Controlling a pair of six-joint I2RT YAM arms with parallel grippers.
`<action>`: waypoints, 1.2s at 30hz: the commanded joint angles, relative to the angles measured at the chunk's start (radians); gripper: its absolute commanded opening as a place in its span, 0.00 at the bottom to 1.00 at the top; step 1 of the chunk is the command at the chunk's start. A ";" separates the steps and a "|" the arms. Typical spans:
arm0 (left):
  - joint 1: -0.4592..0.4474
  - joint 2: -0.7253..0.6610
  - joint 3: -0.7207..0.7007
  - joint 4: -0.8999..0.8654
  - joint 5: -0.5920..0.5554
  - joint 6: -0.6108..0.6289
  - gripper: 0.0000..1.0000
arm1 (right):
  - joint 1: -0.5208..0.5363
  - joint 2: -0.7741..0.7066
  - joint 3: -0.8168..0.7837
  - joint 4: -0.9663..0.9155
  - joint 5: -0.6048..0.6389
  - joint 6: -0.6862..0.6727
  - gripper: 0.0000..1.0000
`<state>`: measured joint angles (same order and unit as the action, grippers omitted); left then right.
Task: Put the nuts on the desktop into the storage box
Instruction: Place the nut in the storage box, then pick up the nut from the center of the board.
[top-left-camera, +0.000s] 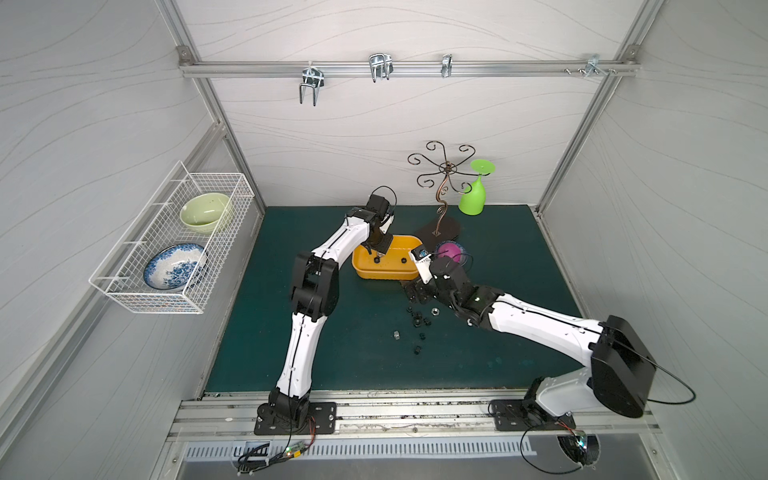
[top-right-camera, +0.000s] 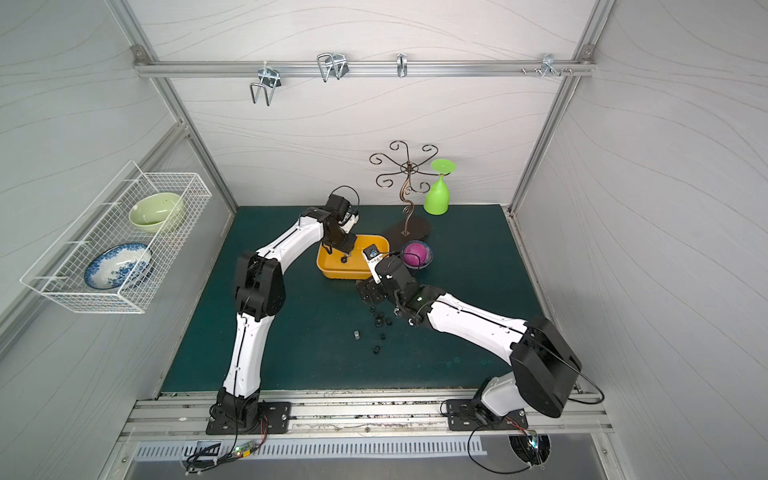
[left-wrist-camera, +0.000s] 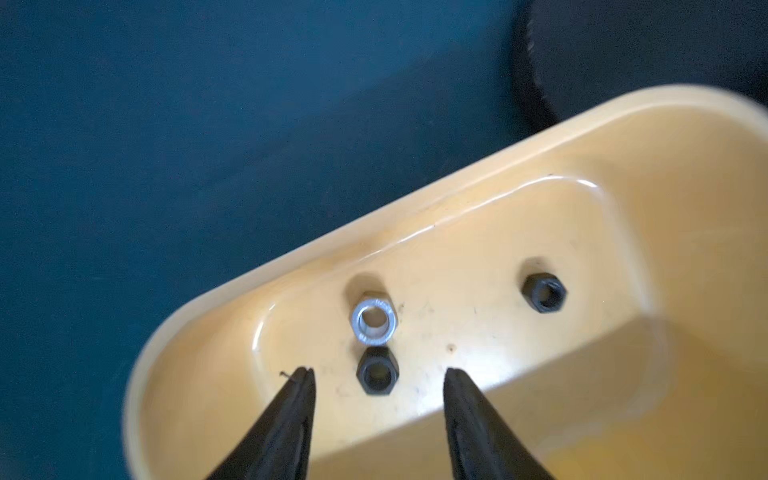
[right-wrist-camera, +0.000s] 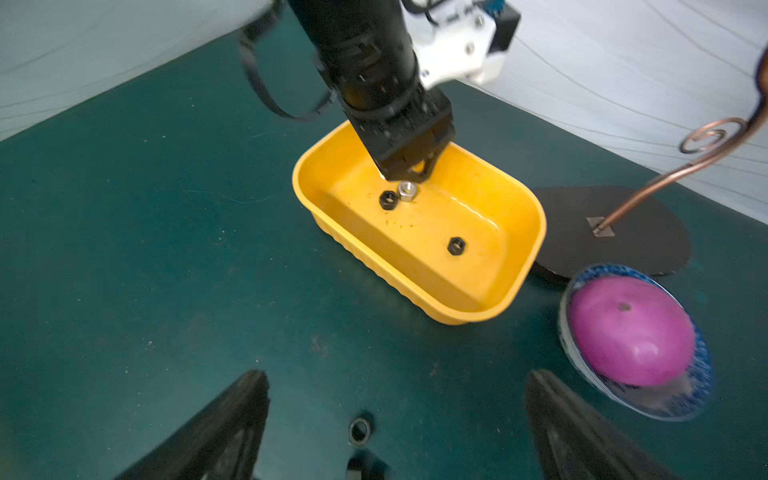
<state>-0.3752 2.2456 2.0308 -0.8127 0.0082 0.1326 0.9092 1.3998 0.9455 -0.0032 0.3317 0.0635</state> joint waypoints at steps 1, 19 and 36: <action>0.002 -0.170 -0.057 0.037 0.006 0.022 0.58 | 0.013 -0.075 0.011 -0.158 0.121 0.053 0.99; 0.036 -0.625 -0.443 -0.092 0.301 0.179 0.99 | 0.042 -0.552 0.041 -0.956 -0.102 0.466 0.99; 0.040 -0.864 -0.557 -0.606 0.925 0.684 0.99 | 0.047 -0.321 0.038 -0.873 -0.212 0.656 0.99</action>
<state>-0.3401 1.4082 1.4910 -1.3323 0.8509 0.7219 0.9508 1.0538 0.9859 -0.9661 0.1310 0.7578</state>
